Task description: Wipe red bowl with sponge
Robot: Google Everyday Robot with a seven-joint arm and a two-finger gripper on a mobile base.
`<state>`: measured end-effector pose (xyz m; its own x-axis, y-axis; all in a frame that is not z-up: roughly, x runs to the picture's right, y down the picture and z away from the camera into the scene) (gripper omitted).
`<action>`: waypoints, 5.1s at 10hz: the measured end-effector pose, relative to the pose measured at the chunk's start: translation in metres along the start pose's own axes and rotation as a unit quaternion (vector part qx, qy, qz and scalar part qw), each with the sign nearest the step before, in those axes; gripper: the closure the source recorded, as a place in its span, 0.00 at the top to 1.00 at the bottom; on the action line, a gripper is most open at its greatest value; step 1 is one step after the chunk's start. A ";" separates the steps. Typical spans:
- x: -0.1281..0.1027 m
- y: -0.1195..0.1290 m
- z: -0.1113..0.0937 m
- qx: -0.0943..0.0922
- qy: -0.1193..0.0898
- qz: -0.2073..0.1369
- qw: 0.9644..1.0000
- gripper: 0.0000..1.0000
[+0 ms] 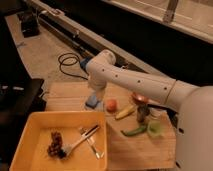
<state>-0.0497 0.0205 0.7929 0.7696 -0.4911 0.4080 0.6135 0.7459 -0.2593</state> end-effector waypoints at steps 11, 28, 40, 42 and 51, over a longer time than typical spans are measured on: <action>0.004 -0.039 0.108 -0.031 -0.078 -0.029 0.996 0.65; 0.006 -0.018 0.141 -0.091 -0.080 -0.039 0.992 0.00; 0.150 -0.007 0.016 -0.005 -0.015 0.109 0.994 0.00; 0.144 -0.011 0.017 -0.005 -0.019 0.106 0.994 0.00; 0.201 0.031 0.000 0.009 0.041 0.220 0.975 0.00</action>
<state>0.1241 -0.0547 0.8671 0.9696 -0.1557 0.1889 0.2180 0.9003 -0.3768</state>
